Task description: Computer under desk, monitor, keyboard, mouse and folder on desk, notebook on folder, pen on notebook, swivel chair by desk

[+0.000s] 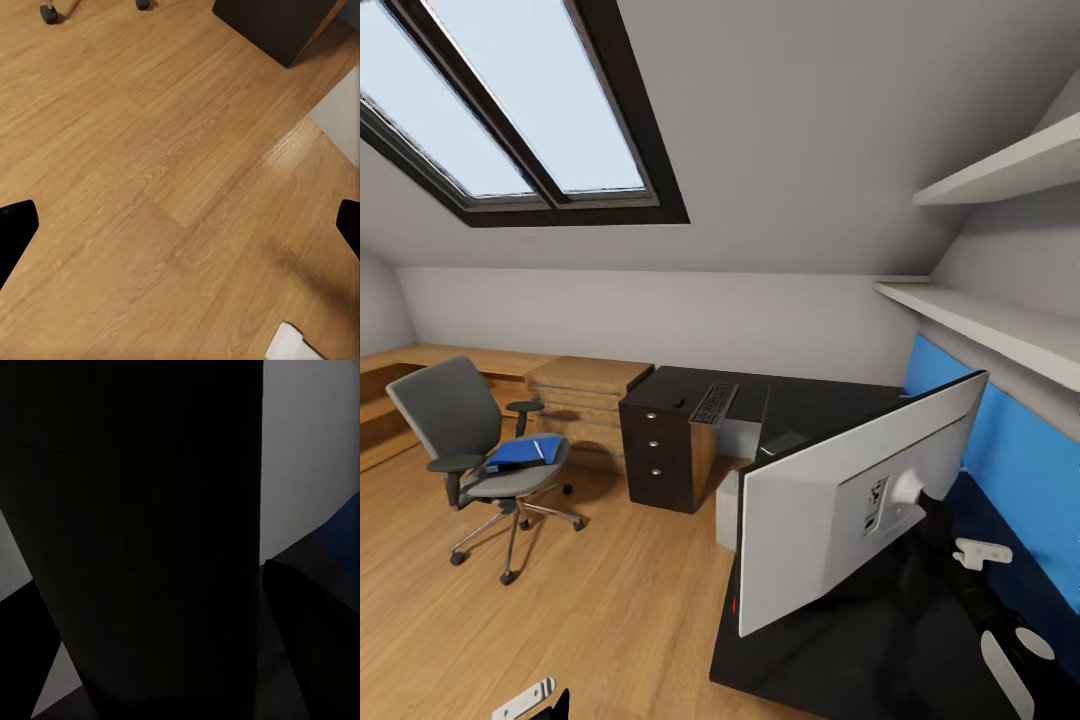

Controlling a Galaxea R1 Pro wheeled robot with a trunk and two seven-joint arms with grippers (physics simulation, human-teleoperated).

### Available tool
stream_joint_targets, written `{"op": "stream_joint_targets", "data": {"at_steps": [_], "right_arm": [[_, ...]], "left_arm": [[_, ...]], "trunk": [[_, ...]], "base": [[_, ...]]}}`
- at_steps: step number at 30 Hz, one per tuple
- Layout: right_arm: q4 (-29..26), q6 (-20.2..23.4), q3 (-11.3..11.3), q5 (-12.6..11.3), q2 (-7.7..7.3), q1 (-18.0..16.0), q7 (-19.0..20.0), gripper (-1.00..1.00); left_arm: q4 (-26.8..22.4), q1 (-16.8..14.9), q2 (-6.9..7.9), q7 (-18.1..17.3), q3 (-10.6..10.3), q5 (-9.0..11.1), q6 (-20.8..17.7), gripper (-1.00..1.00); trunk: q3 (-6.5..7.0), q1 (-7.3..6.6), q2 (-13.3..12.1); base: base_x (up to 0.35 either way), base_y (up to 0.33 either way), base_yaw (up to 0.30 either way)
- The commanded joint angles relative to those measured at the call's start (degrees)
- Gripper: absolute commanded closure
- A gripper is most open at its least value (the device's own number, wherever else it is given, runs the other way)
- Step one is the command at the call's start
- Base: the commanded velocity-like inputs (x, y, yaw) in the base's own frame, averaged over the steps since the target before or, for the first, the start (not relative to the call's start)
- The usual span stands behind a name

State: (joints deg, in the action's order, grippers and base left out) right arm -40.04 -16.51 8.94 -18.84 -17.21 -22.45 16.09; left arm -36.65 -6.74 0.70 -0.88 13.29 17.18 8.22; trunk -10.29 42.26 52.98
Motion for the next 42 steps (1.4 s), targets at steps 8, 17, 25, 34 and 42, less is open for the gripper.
{"op": "stream_joint_targets", "data": {"at_steps": [8,17,25,34,42], "right_arm": [[0.49,0.08,0.24,-0.67,-0.02,-0.05,0.43,1.00],[0.49,0.08,0.20,-0.67,-0.04,-0.05,0.43,1.00],[0.49,0.08,0.20,-0.68,-0.02,-0.05,0.43,1.00],[0.49,0.08,0.20,-0.68,-0.02,-0.05,0.43,-1.00],[0.49,0.08,0.20,-0.67,-0.03,-0.05,0.45,-1.00]], "left_arm": [[0.00,-0.03,0.00,-0.09,-0.01,0.57,0.15,-1.00],[0.00,-0.03,0.00,-0.10,0.05,0.56,0.15,-1.00],[0.00,-0.03,0.00,-0.09,0.07,0.57,0.14,-1.00],[0.00,-0.03,0.00,-0.09,0.07,0.57,0.17,-1.00],[0.00,-0.03,0.00,-0.09,0.14,0.57,0.19,-1.00]], "trunk": [[-0.09,0.01,0.04],[-0.09,0.01,0.04],[-0.09,0.01,0.04],[-0.09,0.01,0.04],[-0.09,0.01,0.04]], "base": [[0.000,-0.030,0.000],[0.000,-0.134,0.000],[0.000,-0.009,0.000],[0.000,0.000,0.000],[0.000,0.000,0.000]]}}
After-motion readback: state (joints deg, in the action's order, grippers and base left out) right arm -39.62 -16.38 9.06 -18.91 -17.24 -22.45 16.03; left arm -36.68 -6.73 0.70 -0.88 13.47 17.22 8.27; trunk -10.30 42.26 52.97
